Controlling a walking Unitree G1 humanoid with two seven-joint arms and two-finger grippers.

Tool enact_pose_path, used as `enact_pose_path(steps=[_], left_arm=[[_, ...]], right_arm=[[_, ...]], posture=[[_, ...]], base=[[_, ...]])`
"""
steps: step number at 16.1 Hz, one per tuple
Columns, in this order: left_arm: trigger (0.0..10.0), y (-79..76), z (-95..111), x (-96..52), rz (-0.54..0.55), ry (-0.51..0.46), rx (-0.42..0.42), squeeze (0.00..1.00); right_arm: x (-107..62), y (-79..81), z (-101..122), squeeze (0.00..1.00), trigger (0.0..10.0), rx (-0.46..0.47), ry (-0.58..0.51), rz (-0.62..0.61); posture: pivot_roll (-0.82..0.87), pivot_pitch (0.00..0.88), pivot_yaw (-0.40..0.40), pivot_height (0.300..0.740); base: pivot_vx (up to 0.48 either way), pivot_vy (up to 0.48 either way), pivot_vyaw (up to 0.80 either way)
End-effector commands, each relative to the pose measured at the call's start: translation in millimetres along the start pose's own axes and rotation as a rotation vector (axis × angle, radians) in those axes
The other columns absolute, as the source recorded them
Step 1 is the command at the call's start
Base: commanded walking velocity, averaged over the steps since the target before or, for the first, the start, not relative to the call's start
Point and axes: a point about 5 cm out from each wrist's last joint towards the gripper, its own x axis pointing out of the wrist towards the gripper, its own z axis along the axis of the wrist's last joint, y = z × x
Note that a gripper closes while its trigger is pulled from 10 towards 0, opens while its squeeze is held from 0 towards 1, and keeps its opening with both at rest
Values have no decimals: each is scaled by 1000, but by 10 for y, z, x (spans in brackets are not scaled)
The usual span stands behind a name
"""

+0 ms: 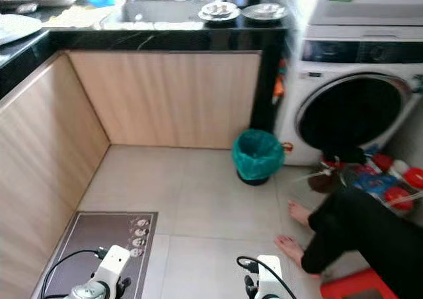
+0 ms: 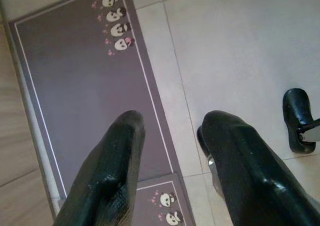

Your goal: Kitchen organization

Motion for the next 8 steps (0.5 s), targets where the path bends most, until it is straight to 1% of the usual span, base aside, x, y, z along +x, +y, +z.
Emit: enact_pose_path(steps=[1,8], left_arm=[[10000,21,-44,-7,6,21,-2,0],[10000,-11,-29,-1,-7,19,5,0]], right_arm=[[3,24,-4,0,10000,-2,6,11],[-4,27,-30,0,10000,-12,10,17]], posture=[[-47,0,28,740],[-56,0,28,740]], base=[[307,0,0],[310,0,0]])
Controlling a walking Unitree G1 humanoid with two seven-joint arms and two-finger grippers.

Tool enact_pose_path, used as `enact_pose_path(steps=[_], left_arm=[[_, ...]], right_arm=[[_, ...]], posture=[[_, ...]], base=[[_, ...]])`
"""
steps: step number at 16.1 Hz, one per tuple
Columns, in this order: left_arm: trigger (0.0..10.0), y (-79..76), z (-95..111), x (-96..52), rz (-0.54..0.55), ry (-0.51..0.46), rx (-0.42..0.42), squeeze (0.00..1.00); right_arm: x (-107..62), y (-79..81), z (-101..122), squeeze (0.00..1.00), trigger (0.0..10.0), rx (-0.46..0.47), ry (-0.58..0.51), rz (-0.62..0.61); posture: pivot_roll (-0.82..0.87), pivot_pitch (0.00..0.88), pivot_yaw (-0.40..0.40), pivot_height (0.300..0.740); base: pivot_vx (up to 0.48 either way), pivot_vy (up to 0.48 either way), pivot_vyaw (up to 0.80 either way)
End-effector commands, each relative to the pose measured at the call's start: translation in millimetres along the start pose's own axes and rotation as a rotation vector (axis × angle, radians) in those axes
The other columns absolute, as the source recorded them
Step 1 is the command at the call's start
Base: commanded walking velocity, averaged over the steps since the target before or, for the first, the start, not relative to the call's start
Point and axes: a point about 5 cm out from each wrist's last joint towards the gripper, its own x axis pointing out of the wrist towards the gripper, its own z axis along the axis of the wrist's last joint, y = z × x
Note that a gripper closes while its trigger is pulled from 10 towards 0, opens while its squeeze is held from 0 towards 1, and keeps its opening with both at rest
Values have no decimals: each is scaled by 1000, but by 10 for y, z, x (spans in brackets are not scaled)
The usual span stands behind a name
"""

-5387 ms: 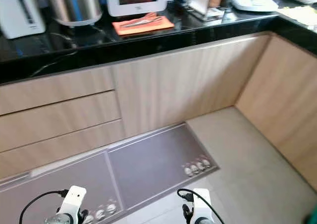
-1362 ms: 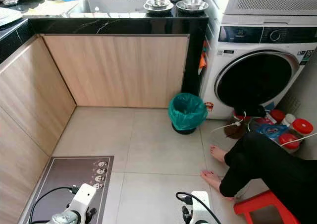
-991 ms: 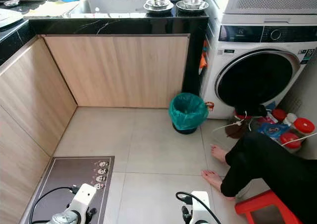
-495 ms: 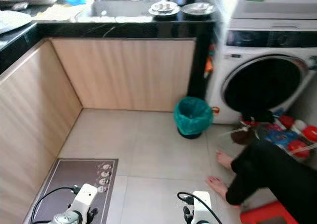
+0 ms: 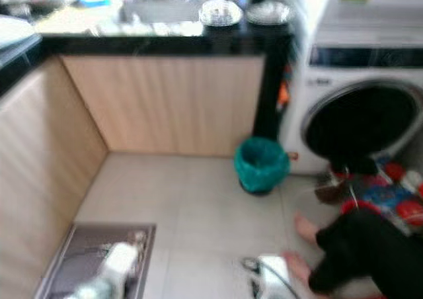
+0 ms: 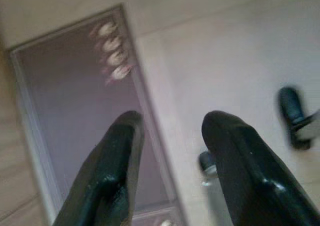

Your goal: Kitchen organization

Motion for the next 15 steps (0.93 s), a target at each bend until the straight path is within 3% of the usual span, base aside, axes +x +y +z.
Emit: enact_pose_path(steps=[1,15], left_arm=[[10000,141,-98,-34,33,38,12,0],[10000,119,-125,-35,29,49,9,0]], right_arm=[[22,134,33,0,10000,-1,-6,37],[24,130,47,0,10000,0,-14,29]], posture=[[-56,0,29,740],[-60,0,33,740]], base=[[322,0,0],[324,0,0]])
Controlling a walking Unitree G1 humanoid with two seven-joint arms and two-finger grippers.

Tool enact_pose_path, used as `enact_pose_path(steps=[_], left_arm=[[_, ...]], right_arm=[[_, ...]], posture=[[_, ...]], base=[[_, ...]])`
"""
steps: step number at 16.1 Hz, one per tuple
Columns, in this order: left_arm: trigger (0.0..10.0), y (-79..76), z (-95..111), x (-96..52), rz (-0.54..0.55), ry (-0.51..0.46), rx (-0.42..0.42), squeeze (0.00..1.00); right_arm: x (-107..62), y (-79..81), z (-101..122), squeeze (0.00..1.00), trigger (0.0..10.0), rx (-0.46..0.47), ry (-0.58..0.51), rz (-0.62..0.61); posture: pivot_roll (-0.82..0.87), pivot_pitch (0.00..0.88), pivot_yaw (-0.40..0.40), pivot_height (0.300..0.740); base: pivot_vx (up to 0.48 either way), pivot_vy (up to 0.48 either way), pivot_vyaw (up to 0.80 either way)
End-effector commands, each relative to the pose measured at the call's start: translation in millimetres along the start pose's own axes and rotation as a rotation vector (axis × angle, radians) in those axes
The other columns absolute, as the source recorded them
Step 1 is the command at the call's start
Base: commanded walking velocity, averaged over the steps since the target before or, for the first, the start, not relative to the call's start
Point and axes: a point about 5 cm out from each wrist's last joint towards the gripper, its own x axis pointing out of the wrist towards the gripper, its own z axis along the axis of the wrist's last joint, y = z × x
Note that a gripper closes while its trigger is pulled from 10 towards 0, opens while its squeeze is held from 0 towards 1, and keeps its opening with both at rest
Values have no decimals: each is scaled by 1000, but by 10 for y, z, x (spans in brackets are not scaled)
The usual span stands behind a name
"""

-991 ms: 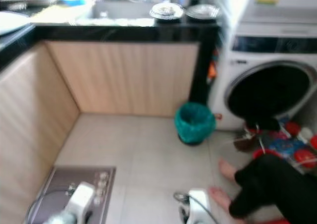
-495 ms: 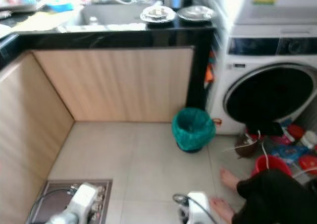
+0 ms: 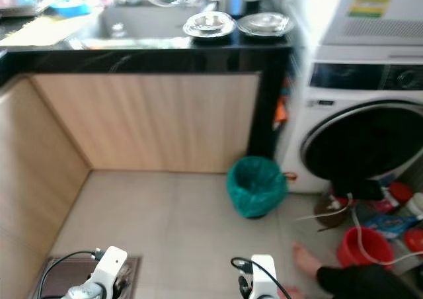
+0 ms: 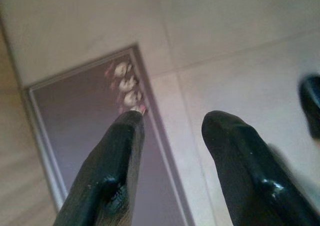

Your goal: Kitchen organization

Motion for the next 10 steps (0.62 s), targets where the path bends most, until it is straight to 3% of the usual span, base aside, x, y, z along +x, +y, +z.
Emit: enact_pose_path(steps=[1,3,4,10], left_arm=[[10000,-7,-48,-5,-3,21,-1,0],[10000,12,-48,-7,1,20,-5,0],[10000,19,-55,-9,2,22,-5,0],[10000,19,-40,-6,2,20,-5,0]], right_arm=[[2,-14,11,0,10000,-1,1,-7],[6,-10,30,0,10000,-20,-3,-3],[7,-8,34,0,10000,-30,-4,-1],[9,-5,34,0,10000,-22,1,-5]], posture=[[-60,0,31,740],[-66,0,33,740],[-66,0,34,740],[-63,0,36,740]], base=[[322,0,0],[321,0,0],[319,0,800],[322,0,0]])
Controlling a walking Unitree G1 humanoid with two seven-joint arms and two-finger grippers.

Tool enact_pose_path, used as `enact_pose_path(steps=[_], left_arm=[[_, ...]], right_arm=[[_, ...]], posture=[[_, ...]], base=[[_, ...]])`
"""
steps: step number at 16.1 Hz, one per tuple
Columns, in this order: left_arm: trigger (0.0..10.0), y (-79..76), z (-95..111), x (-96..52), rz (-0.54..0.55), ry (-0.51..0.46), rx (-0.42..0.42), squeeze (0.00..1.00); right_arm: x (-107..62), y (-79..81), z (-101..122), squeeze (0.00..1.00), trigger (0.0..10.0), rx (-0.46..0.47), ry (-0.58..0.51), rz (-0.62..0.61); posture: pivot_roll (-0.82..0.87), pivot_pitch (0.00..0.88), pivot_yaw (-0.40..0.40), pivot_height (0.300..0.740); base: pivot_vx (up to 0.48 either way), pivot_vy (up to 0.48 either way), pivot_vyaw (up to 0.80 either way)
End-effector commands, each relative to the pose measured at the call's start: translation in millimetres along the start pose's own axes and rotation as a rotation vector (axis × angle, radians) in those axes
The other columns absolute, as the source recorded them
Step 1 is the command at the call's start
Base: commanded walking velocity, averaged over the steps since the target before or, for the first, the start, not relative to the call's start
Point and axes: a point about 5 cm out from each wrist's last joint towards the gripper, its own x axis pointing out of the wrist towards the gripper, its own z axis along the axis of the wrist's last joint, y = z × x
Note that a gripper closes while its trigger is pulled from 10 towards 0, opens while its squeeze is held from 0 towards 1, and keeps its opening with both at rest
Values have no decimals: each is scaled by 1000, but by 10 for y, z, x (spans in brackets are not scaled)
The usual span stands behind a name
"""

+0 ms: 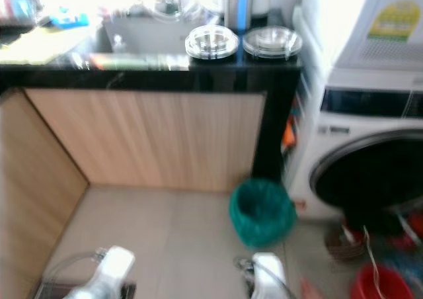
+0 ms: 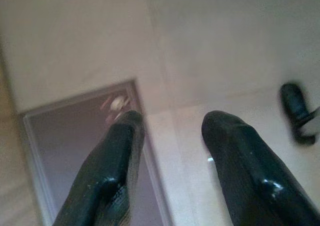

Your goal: Kitchen organization

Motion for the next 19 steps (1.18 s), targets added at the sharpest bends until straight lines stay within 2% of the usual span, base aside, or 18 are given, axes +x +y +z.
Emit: enact_pose_path(steps=[1,4,19], left_arm=[[10000,149,-46,-27,36,14,10,0],[10000,139,-45,-25,31,16,14,0],[10000,156,-49,-29,34,16,15,0]], right_arm=[[23,114,55,0,10000,-13,-11,34],[23,116,53,0,10000,-10,-8,42],[24,129,55,0,10000,15,-11,52]], posture=[[-65,0,35,740],[-64,0,35,740],[-60,0,35,740]], base=[[326,0,0],[316,0,681],[315,0,0]])
